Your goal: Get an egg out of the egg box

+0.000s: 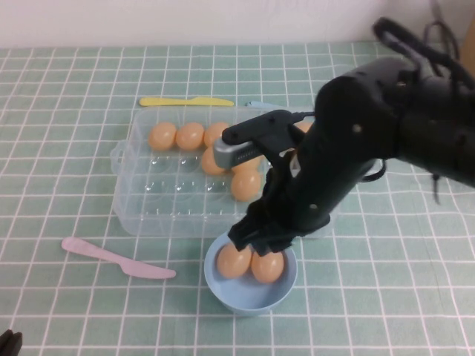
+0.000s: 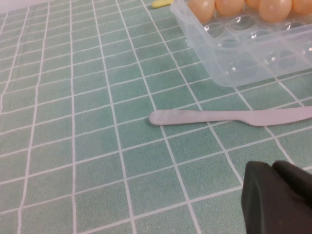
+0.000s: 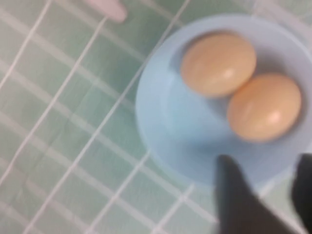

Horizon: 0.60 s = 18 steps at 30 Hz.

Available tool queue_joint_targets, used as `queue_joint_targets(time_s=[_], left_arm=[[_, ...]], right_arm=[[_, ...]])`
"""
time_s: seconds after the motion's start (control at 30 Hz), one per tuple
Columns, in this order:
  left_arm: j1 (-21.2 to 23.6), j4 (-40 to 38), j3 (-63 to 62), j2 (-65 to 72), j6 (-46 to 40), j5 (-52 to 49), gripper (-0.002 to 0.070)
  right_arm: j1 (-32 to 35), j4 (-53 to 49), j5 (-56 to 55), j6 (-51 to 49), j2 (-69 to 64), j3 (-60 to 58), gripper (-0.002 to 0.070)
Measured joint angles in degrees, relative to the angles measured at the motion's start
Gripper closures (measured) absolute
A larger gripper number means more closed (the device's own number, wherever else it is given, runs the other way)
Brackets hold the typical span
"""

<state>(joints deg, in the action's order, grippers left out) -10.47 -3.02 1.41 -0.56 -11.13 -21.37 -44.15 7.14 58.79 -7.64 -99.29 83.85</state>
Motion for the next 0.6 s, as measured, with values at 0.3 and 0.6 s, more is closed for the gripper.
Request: queue_joint_targets(time_s=[0.3,0.6], left_arm=[[0.0,0.0,0.0,0.0,0.0,0.0,0.0680],[0.0,0.0,0.0,0.0,0.0,0.0,0.0680]], right_arm=[[-1.2,-4.7,2.8,0.1,13.9,-9.7,0.0681],[-1.2,-3.3,-0.7,0.1,29.3,-27.5,0.0691]])
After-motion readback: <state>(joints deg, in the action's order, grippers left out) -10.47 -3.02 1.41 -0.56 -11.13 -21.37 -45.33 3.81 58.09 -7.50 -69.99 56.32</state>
